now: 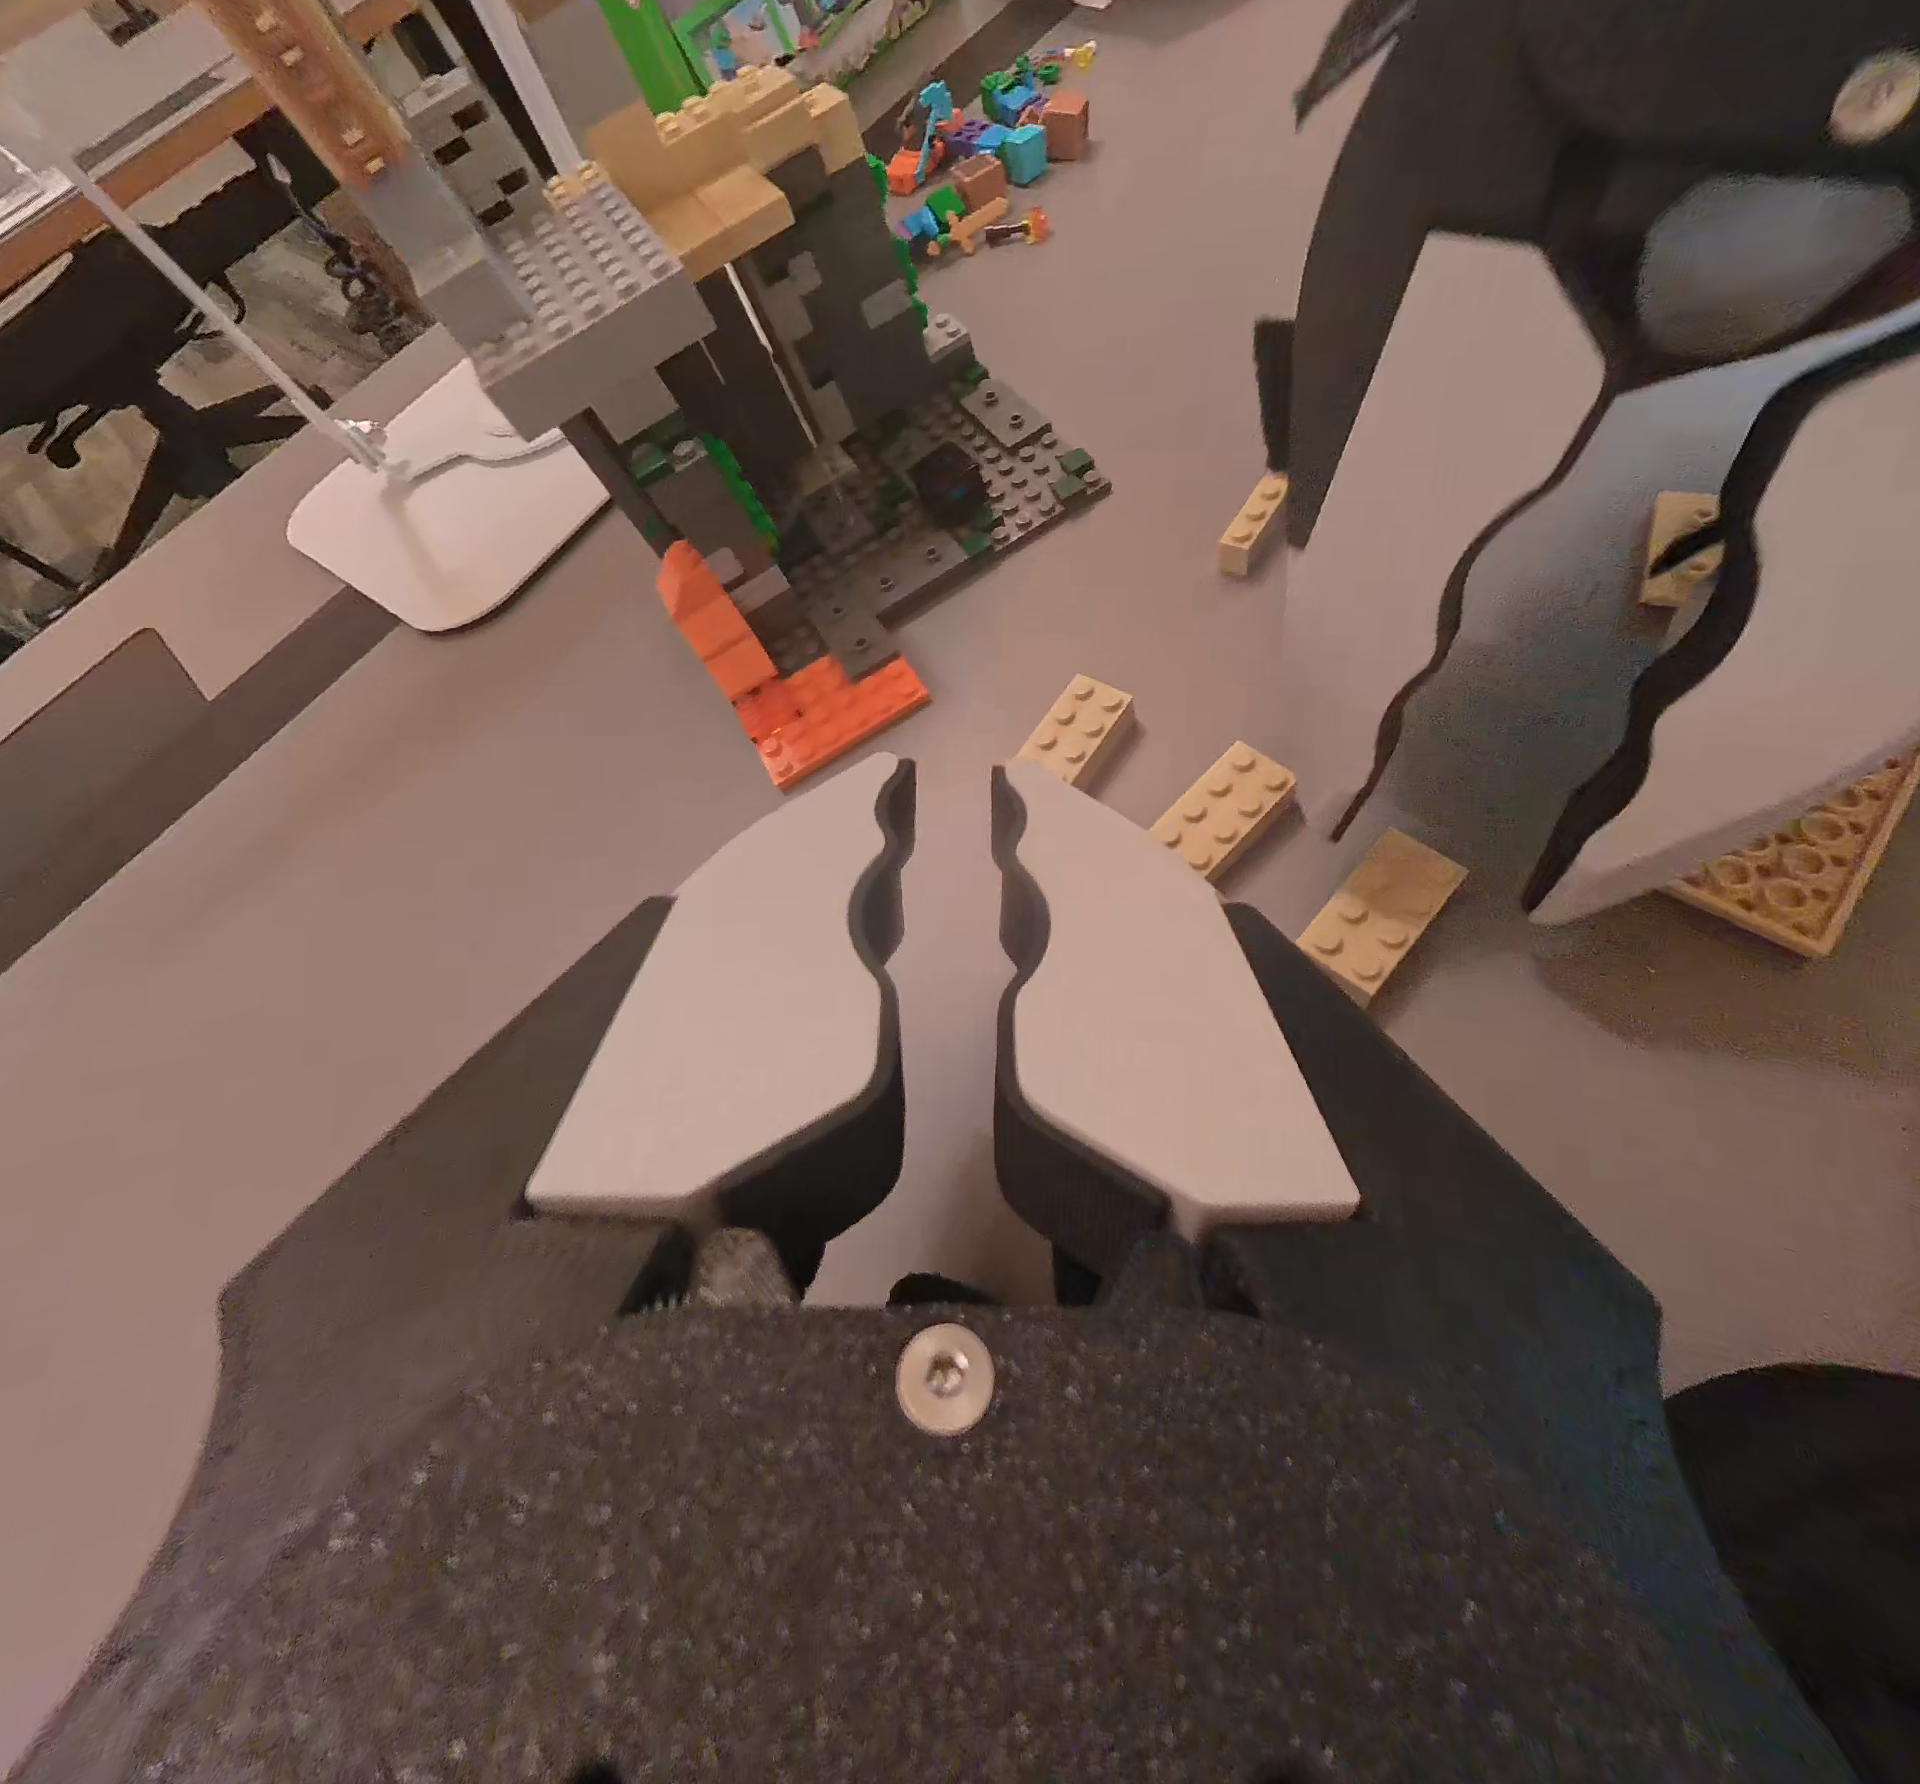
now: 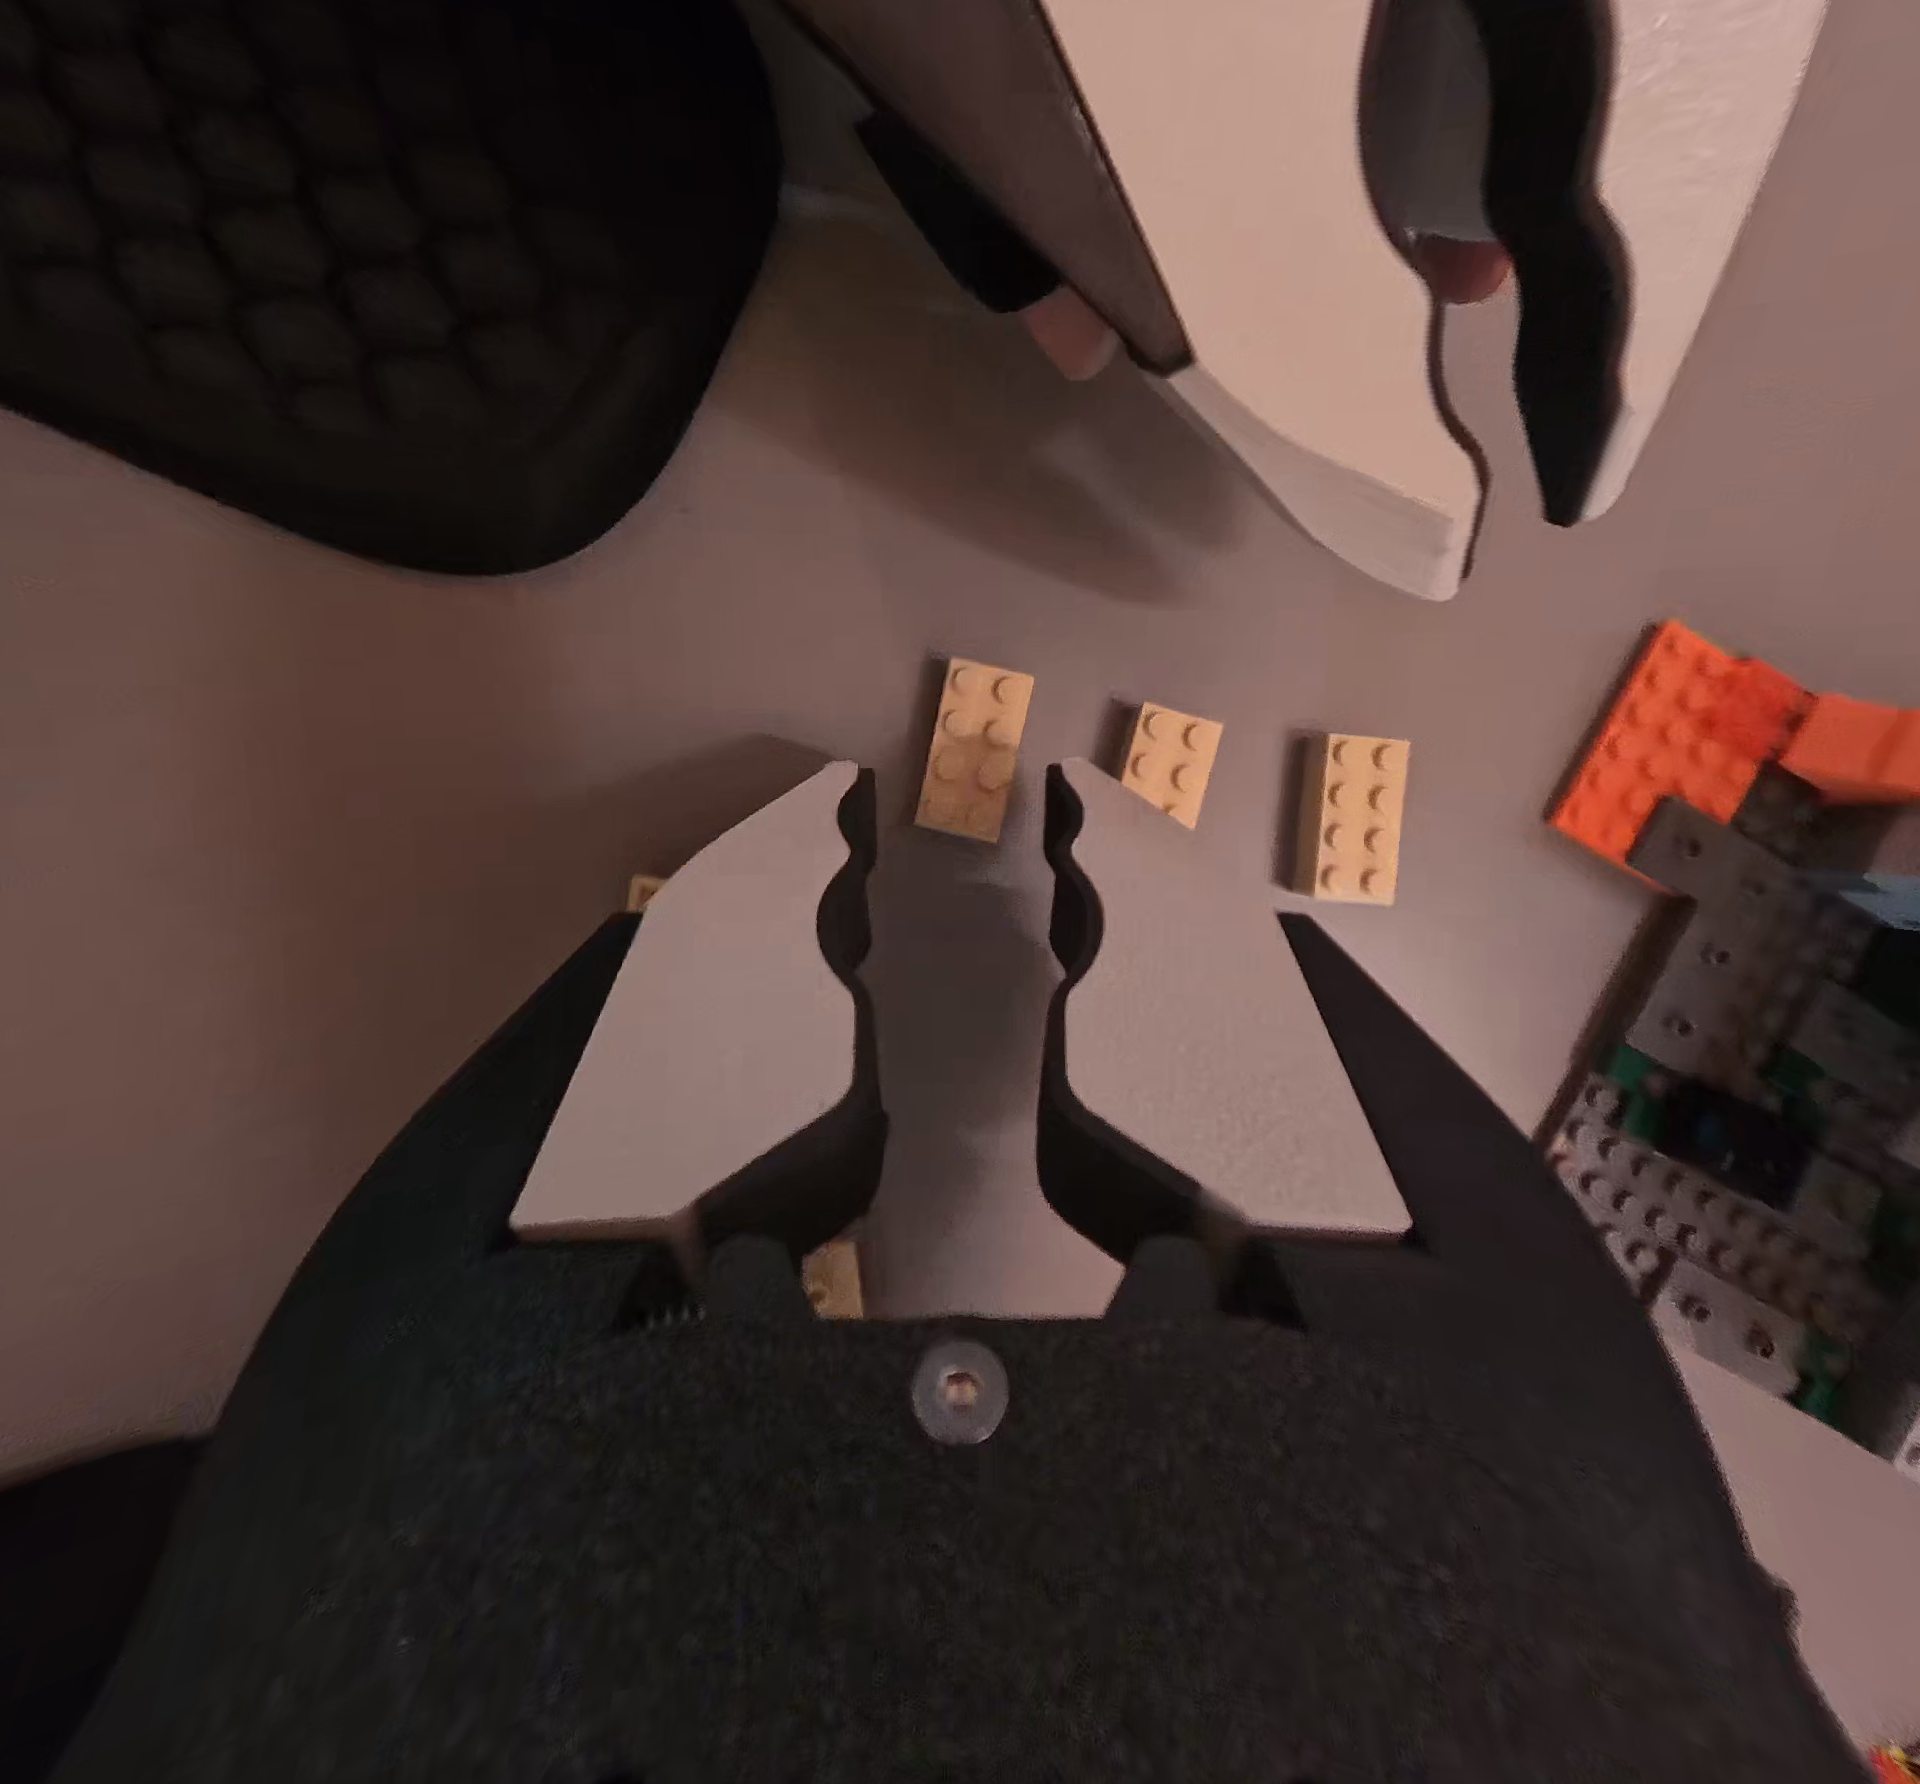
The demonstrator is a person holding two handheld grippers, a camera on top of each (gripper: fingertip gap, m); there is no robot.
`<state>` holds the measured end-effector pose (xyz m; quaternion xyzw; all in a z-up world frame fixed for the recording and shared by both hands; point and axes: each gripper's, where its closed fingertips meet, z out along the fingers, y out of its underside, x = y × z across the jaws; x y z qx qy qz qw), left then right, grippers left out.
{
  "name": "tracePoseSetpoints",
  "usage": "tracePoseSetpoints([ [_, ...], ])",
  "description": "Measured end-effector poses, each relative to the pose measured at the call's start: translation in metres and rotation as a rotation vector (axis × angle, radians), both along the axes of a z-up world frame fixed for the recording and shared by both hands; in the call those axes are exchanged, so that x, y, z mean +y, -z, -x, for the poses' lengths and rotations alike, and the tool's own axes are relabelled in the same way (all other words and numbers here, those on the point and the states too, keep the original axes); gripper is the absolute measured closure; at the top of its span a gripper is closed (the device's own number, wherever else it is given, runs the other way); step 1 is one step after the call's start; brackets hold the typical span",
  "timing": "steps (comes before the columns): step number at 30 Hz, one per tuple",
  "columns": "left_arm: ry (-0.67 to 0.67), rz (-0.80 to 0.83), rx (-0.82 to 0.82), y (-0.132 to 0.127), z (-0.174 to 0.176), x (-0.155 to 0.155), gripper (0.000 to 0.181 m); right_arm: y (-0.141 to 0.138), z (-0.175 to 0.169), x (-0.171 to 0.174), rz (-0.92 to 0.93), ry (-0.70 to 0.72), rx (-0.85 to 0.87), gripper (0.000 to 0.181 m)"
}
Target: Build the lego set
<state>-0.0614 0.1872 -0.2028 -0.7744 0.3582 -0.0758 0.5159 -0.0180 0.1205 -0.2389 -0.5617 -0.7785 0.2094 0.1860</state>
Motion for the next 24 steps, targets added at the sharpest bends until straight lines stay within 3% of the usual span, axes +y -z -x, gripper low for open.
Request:
tracePoseSetpoints([
  [5, 0.054, -0.019, -0.011, -0.006, -0.003, -0.004, 0.168, 0.009, 0.0, 0.0, 0.022, 0.002, -0.045, 0.159],
  [12, 0.511, -0.097, -0.177, -0.048, -0.058, -0.069, 0.163, -0.037, -0.043, -0.015, 0.368, -0.04, 0.018, 0.165],
  [15, 0.622, -0.115, -0.145, -0.043, -0.085, -0.091, 0.156, -0.054, -0.061, -0.028, 0.534, -0.072, 0.025, 0.165],
  [18, 0.699, -0.159, -0.092, -0.036, -0.108, -0.108, 0.155, -0.065, -0.069, -0.039, 0.636, -0.092, 0.047, 0.165],
  [24, 0.673, -0.301, 0.016, -0.04, -0.123, -0.111, 0.168, -0.073, -0.075, -0.046, 0.73, -0.097, 0.066, 0.165],
])
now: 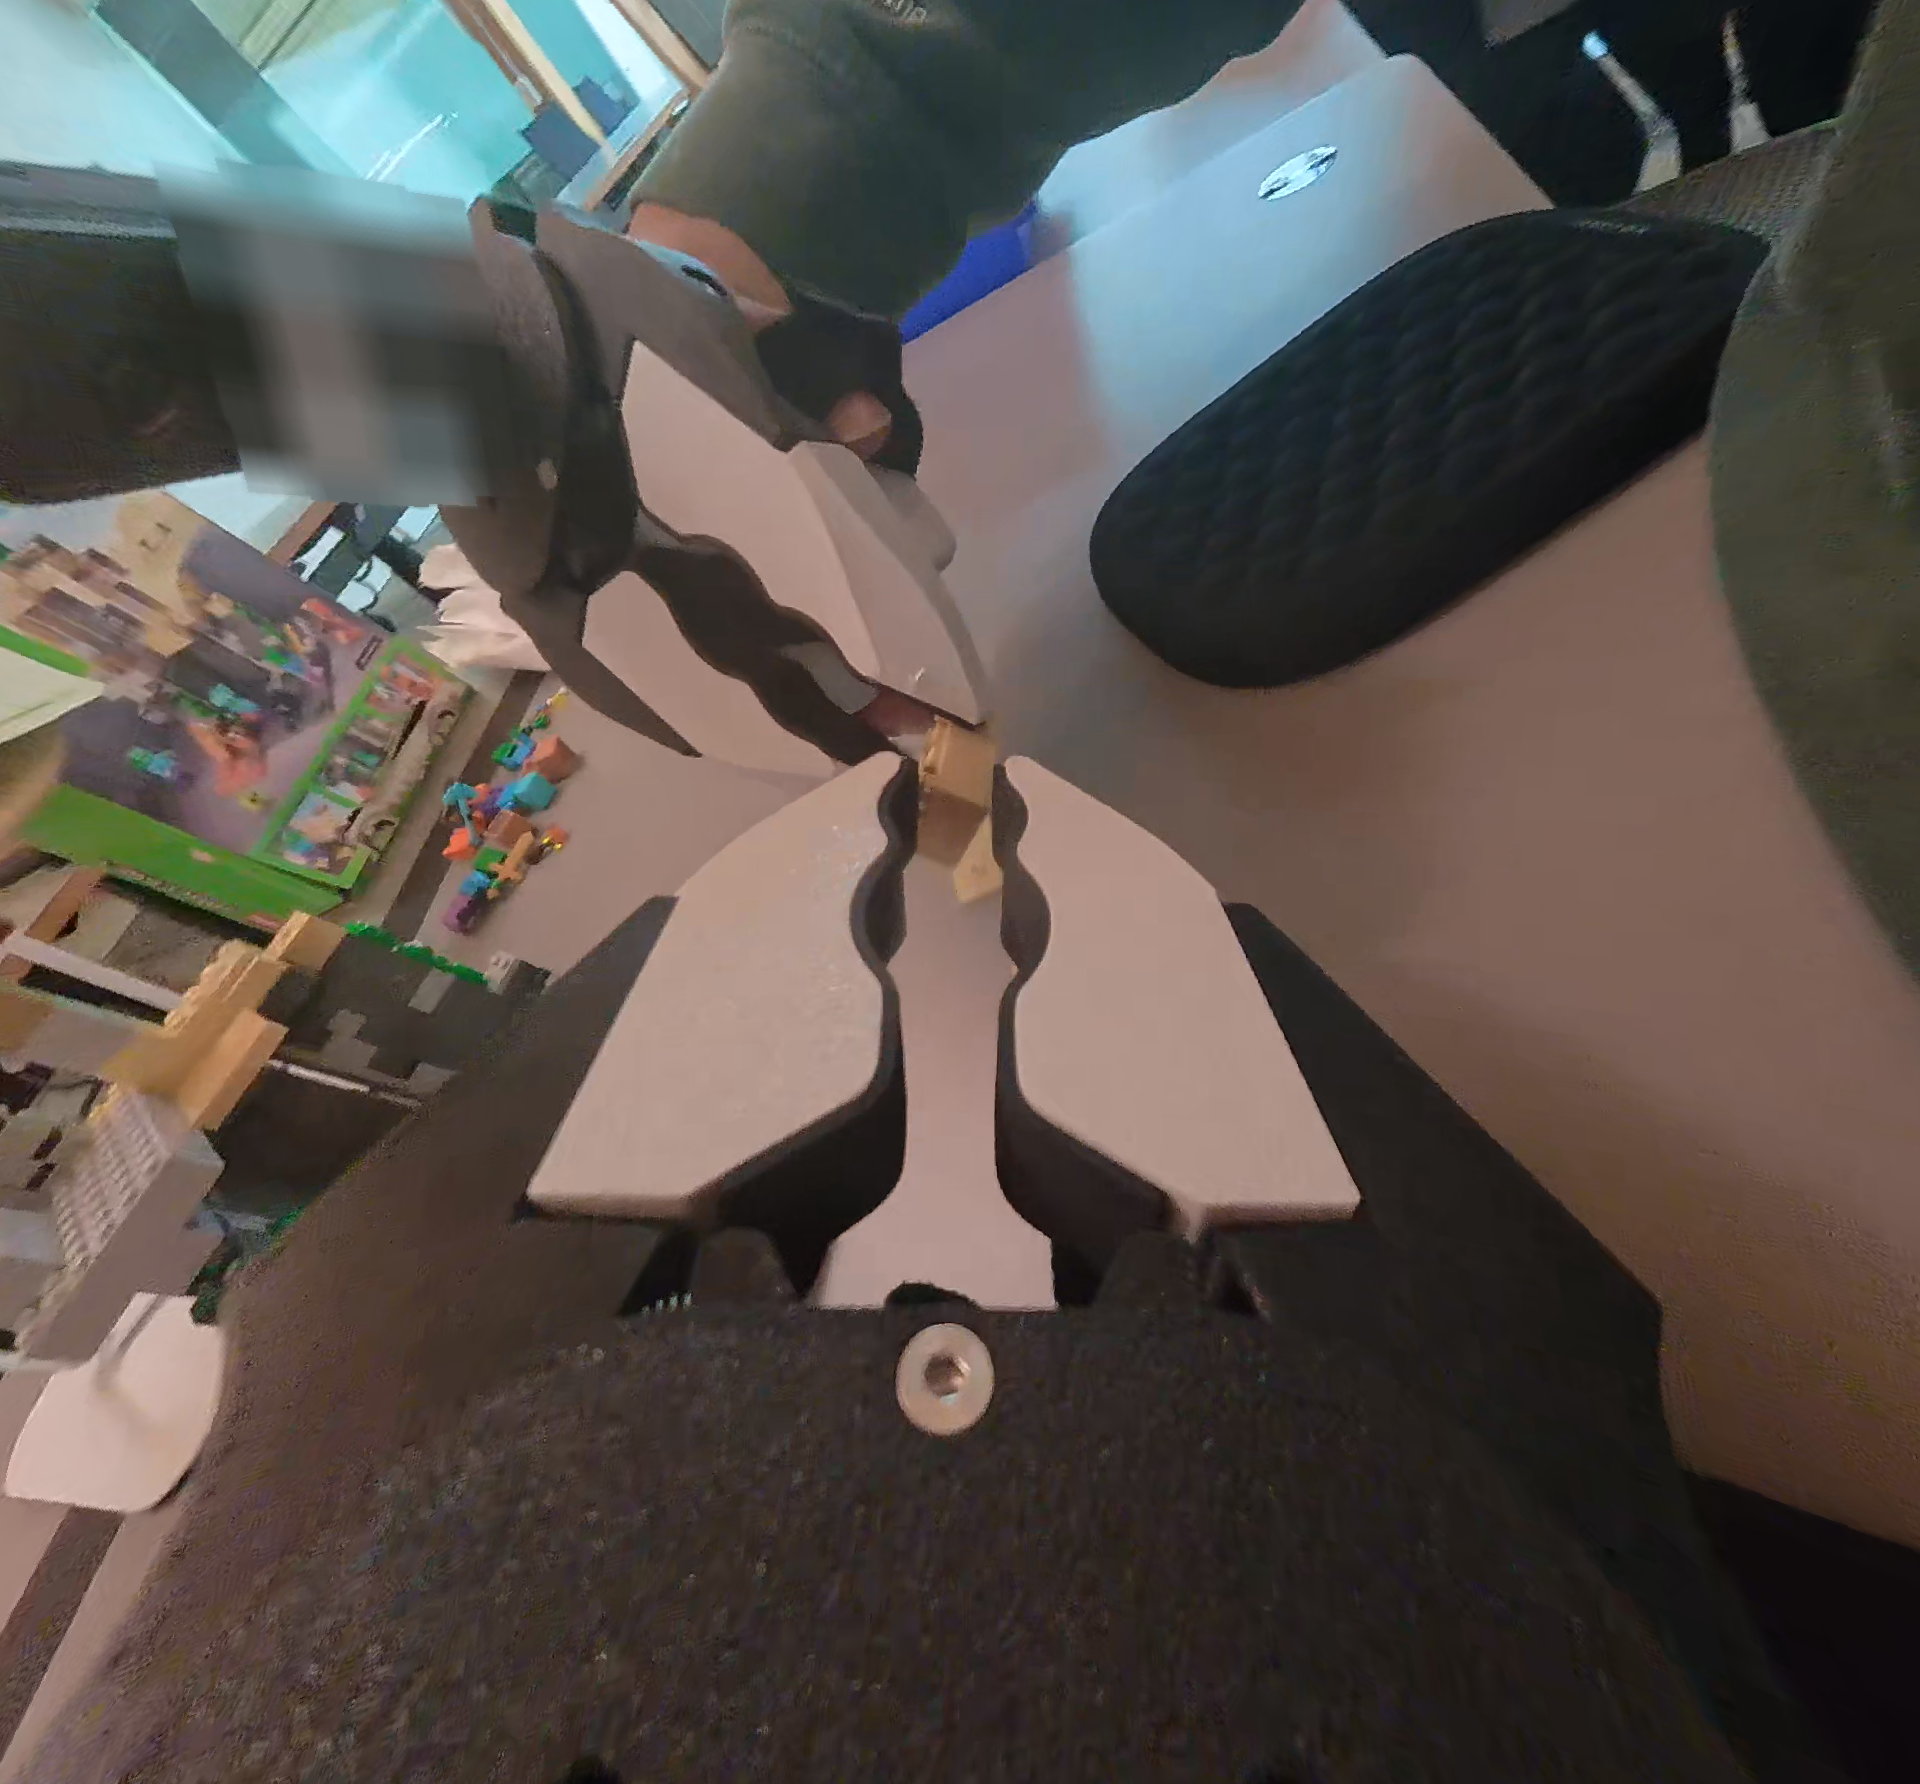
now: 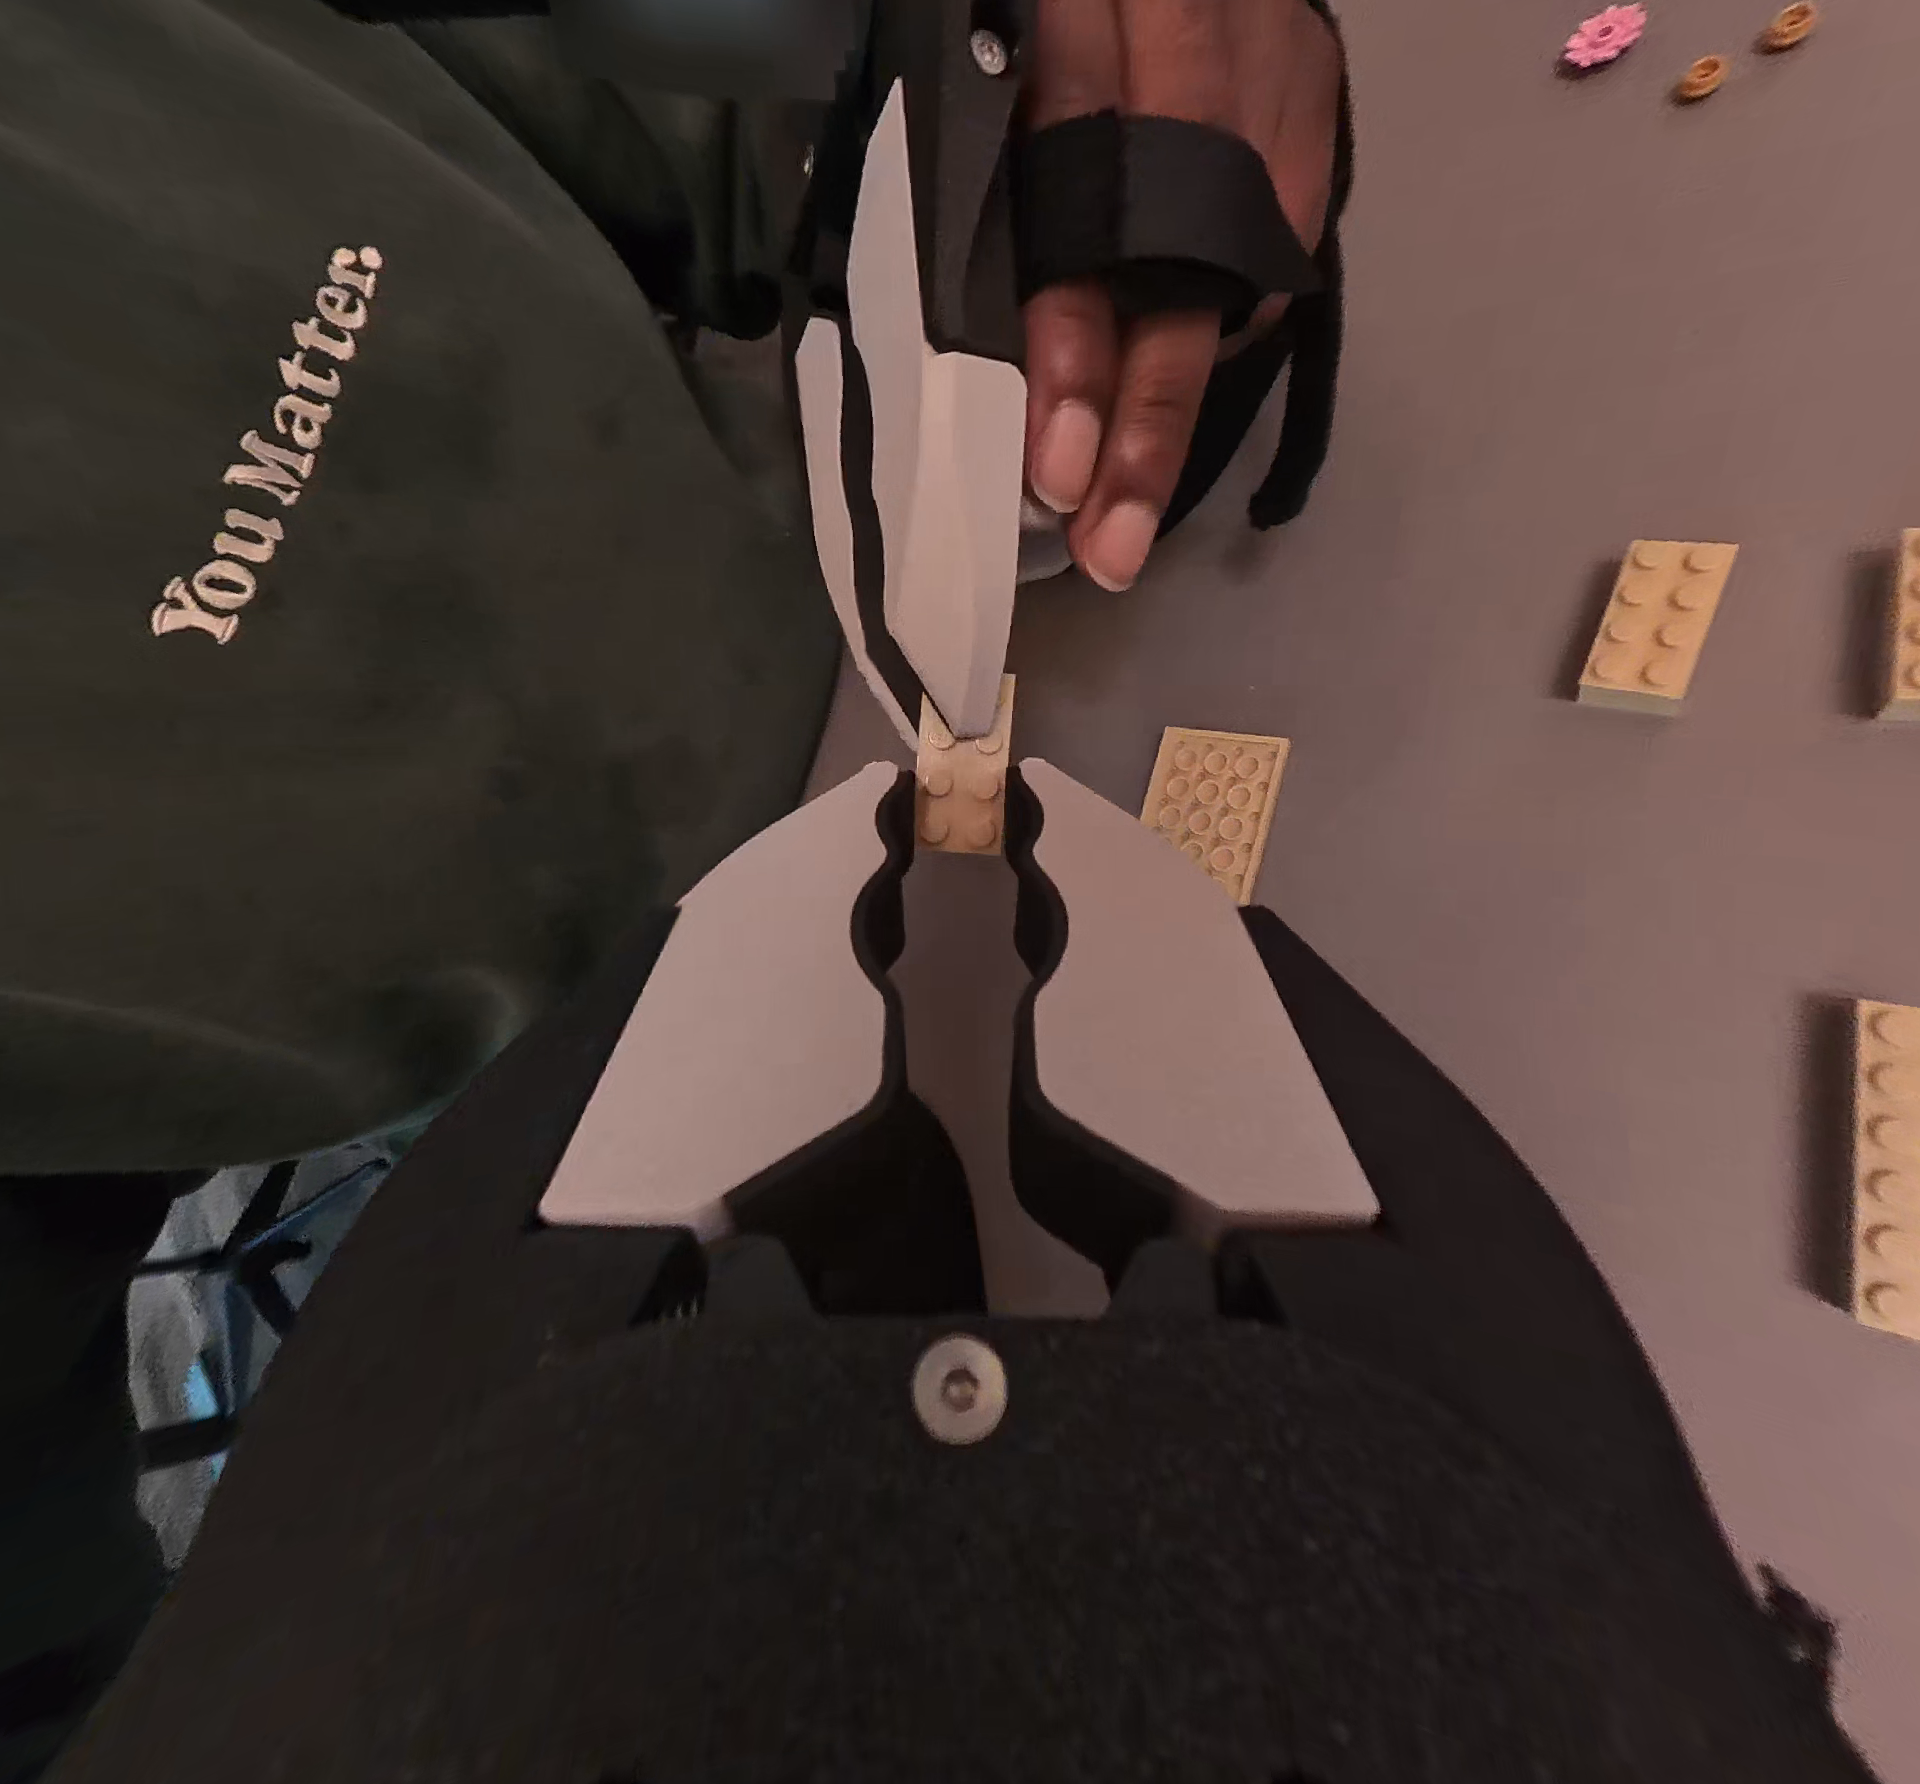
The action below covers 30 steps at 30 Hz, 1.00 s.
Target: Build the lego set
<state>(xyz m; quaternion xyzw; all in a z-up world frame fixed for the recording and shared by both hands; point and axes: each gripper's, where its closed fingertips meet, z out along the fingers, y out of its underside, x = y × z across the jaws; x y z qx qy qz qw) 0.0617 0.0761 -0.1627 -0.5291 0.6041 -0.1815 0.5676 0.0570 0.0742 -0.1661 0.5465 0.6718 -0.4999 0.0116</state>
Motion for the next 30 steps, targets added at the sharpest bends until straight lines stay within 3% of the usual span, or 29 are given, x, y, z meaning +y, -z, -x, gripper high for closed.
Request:
tracePoseSetpoints([
  [5, -0.096, 0.109, -0.082, -0.006, 0.009, 0.016, 0.169, -0.012, 0.005, 0.019, -0.091, 0.138, 0.091, 0.156],
  [9, -0.194, 0.291, -0.194, -0.009, 0.022, 0.035, 0.169, -0.02, 0.01, 0.039, -0.405, 0.316, 0.209, 0.151],
  [14, -0.236, 0.449, -0.386, -0.025, 0.031, 0.047, 0.169, -0.023, 0.013, 0.062, -0.679, 0.695, 0.313, 0.148],
  [20, -0.27, 0.624, -0.624, -0.045, 0.038, 0.056, 0.169, -0.042, 0.023, 0.057, -0.918, 1.05, 0.42, 0.141],
  [24, -0.297, 0.693, -0.725, -0.053, 0.034, 0.055, 0.169, -0.049, 0.032, 0.054, -1.039, 1.175, 0.409, 0.139],
  [30, -0.336, 0.702, -0.793, -0.059, 0.03, 0.053, 0.169, -0.058, 0.034, 0.058, -1.163, 1.236, 0.408, 0.141],
])
